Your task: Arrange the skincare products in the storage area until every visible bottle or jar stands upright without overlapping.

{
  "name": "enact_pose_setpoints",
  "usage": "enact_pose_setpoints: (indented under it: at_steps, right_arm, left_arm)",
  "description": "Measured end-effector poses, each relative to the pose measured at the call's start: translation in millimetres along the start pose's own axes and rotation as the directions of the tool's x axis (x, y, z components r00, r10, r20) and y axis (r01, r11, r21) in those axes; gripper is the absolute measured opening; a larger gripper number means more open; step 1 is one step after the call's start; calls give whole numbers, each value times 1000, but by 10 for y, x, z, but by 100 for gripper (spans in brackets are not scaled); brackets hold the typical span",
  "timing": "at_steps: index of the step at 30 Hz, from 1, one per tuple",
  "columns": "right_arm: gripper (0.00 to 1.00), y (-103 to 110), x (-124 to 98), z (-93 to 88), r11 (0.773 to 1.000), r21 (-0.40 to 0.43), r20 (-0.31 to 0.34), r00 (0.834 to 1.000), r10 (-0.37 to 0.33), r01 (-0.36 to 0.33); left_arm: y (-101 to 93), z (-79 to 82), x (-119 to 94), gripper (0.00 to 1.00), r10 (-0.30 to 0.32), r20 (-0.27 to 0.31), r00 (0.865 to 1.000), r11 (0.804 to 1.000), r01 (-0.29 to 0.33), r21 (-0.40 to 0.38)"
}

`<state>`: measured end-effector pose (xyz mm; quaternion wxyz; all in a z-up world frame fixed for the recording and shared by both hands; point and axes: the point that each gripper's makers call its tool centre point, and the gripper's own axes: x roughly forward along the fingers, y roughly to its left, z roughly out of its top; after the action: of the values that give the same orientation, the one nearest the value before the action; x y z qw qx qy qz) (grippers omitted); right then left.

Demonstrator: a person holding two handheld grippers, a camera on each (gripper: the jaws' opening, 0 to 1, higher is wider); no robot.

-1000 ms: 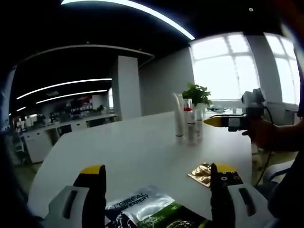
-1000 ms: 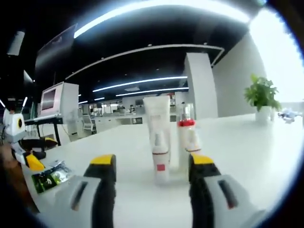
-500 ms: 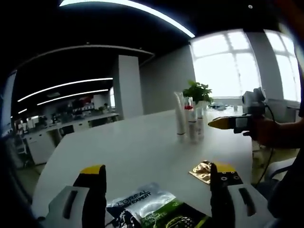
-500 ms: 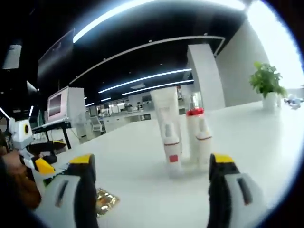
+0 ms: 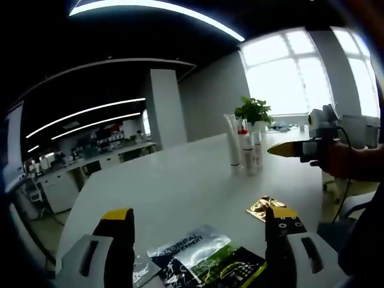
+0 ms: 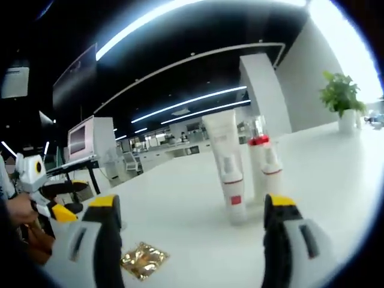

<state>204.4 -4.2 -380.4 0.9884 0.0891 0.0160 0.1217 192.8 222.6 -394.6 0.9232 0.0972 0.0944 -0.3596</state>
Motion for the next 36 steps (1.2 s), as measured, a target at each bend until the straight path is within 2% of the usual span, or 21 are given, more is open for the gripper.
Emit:
enact_pose_setpoints:
  at_steps: [6, 11, 18, 22, 32, 36]
  right_arm:
    - [100, 137, -15, -33, 999, 20, -4, 999, 41, -40]
    - [99, 171, -20, -57, 998, 27, -11, 999, 52, -52]
    - [99, 302, -43, -105, 996, -21, -55, 994, 90, -91]
    - [99, 478, -28, -203, 982, -81, -132, 979, 157, -169]
    - [98, 710, -38, -437, 965, -63, -237, 943, 235, -256]
    - [98, 729, -54, -435, 963, -64, -238, 941, 241, -263]
  left_arm:
    - [44, -80, -134, 89, 27, -34, 999, 1000, -26, 15]
    - [77, -86, -223, 89, 47, -43, 998, 999, -46, 26]
    - [100, -166, -272, 90, 53, -71, 996, 998, -51, 31]
    - [104, -228, -293, 91, 49, -101, 994, 998, -44, 51]
    - [59, -367, -355, 91, 17, -162, 987, 998, -8, 55]
    - [19, -458, -414, 77, -20, -210, 978, 997, 36, 72]
